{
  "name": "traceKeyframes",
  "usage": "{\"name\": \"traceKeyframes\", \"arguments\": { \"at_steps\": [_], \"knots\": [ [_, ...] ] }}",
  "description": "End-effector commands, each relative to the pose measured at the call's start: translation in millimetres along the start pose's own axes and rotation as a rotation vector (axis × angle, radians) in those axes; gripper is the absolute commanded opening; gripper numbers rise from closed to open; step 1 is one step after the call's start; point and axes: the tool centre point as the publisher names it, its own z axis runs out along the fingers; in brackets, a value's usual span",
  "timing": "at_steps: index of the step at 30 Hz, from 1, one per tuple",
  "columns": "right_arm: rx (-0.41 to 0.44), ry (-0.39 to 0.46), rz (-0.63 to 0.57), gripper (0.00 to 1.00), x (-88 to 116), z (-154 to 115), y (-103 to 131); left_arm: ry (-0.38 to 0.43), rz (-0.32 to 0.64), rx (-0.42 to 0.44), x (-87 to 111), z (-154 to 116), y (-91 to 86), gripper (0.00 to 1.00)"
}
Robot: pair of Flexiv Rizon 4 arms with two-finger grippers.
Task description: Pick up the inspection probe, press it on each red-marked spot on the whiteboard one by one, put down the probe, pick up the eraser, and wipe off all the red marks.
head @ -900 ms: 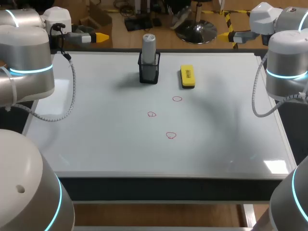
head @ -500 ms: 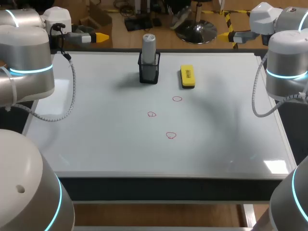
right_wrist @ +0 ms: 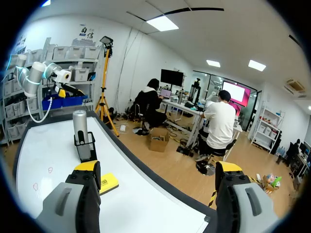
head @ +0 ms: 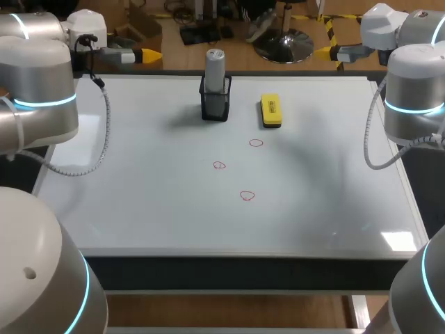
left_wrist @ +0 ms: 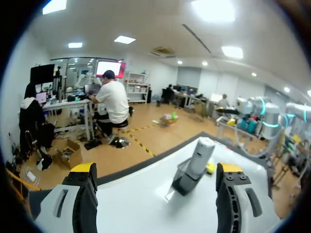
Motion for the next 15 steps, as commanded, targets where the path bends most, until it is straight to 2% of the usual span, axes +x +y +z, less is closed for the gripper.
{"name": "traceKeyframes", "arguments": {
  "at_steps": [1, 8, 15],
  "knots": [
    [0.001, 0.001, 0.000, 1.00, 0, 0, 0, 0.148, 0.060, 0.012, -4.1, 0, 2.7, 1.00],
    [0.001, 0.001, 0.000, 1.00, 0, 0, 0, 0.392, 0.199, 0.035, 16.9, 13, -1.5, 1.00],
    [0.001, 0.001, 0.000, 1.00, 0, 0, 0, 0.602, 0.241, 0.070, 36.8, 26, -4.4, 1.00]
  ]
}}
